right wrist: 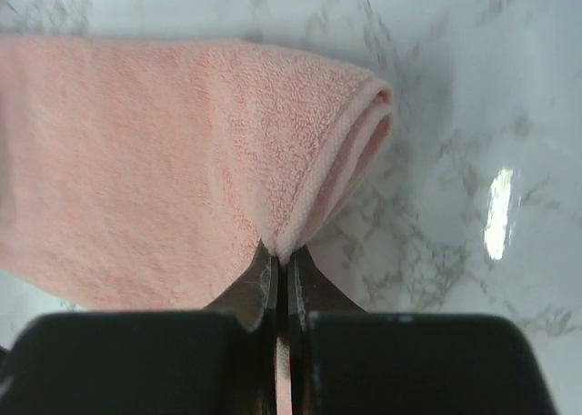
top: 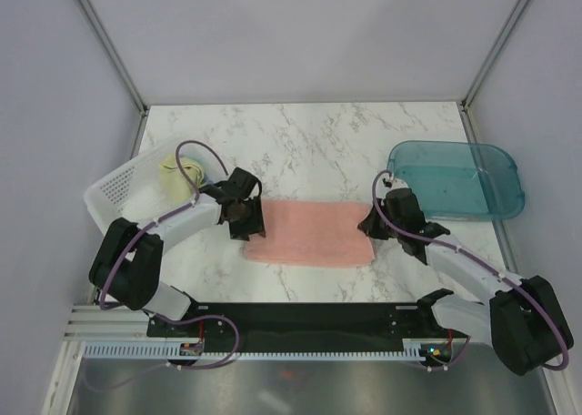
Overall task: Fold and stack the towels
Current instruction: Neatly place the folded towel into the bin
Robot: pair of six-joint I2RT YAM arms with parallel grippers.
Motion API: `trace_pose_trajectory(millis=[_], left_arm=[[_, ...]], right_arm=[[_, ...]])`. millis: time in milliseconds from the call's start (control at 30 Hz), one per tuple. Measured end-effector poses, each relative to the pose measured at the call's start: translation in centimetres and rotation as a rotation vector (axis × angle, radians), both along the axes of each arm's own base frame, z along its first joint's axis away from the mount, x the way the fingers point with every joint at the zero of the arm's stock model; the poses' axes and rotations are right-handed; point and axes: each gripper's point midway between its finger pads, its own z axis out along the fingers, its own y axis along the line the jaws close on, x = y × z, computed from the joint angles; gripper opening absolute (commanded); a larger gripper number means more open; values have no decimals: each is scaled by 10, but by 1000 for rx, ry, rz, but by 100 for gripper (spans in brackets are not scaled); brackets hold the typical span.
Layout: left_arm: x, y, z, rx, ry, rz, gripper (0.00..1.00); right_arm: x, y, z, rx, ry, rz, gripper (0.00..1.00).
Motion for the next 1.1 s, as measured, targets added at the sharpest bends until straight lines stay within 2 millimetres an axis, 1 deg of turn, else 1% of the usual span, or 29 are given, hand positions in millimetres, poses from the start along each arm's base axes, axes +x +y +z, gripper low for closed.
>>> trace_pose_trajectory(millis=[33, 100, 167, 233, 267, 333, 367, 467, 533, 700, 767, 800, 900, 1033, 1100], left_arm=[[4, -3, 8, -8, -1, -4, 62], [22, -11, 32, -30, -36, -11, 63], [49, -19, 67, -62, -120, -17, 64], [73, -23, 100, -89, -209, -14, 65], [81, -21, 113, -99, -246, -11, 65], [87, -14, 129, -100, -292, -6, 65], [87, -9, 134, -93, -305, -2, 65], [83, 6, 138, -55, -317, 7, 65], [79, 13, 134, -34, -315, 5, 65], [66, 23, 111, 21, -268, -18, 65], [61, 28, 101, 44, -243, -28, 65], [59, 29, 98, 52, -233, -33, 65], [58, 30, 95, 61, -223, -45, 65], [58, 30, 94, 65, -225, -58, 65], [57, 30, 93, 65, -224, -62, 65]], right_arm=[[10, 0, 11, -23, -18, 5, 0], [33, 1, 34, -65, -43, 15, 0], [56, 0, 52, -95, -70, 20, 0], [69, -5, 62, -121, -72, 19, 0], [75, -10, 65, -137, -63, 15, 0], [84, -22, 70, -165, -42, 3, 0], [87, -29, 71, -182, -22, -3, 0], [95, -47, 81, -221, 15, -21, 0], [101, -59, 92, -247, 18, -39, 0], [116, -96, 125, -332, 3, -110, 0], [123, -115, 138, -378, -7, -154, 0], [125, -122, 142, -394, -12, -169, 0], [132, -146, 152, -445, -11, -219, 0], [136, -180, 158, -497, 11, -282, 0], [137, -201, 161, -527, 24, -321, 0]])
